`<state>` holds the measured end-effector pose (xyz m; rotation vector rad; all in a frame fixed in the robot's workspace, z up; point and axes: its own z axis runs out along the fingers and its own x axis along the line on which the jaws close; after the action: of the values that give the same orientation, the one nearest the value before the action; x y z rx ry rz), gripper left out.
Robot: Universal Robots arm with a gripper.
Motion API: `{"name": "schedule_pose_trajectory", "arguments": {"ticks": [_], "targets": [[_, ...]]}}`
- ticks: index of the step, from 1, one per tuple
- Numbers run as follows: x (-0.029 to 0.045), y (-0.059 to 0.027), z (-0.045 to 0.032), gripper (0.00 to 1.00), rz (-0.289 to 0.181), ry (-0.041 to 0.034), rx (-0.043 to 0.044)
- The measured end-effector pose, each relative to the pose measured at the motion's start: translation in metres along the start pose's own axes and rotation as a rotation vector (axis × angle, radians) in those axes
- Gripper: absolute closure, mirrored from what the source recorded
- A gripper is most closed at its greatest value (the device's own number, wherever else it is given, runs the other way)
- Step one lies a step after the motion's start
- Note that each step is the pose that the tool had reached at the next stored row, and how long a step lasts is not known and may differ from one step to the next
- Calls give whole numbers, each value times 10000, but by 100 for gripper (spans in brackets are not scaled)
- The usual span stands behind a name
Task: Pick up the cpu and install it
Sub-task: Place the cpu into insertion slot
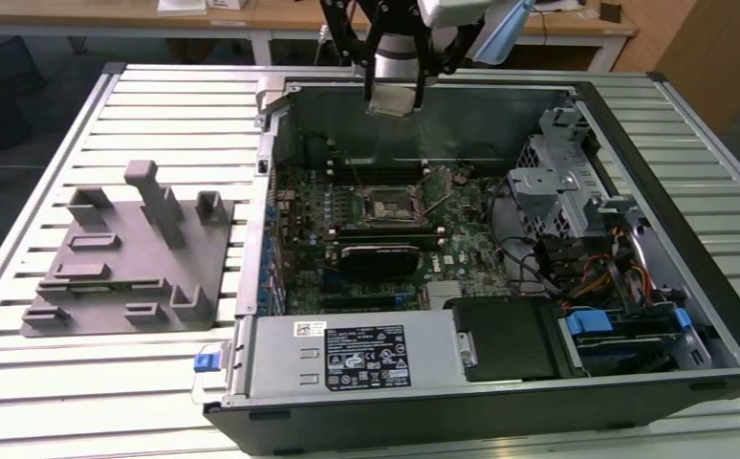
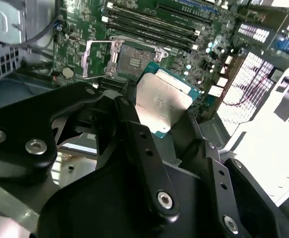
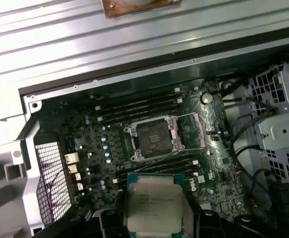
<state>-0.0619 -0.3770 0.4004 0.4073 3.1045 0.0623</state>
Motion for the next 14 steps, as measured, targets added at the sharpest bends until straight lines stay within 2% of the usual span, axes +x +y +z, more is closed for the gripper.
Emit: {"name": "schedule_pose_trajectory", "arguments": {"ticks": [14], "targets": [[1, -1, 34, 47, 2643, -125, 7]]}}
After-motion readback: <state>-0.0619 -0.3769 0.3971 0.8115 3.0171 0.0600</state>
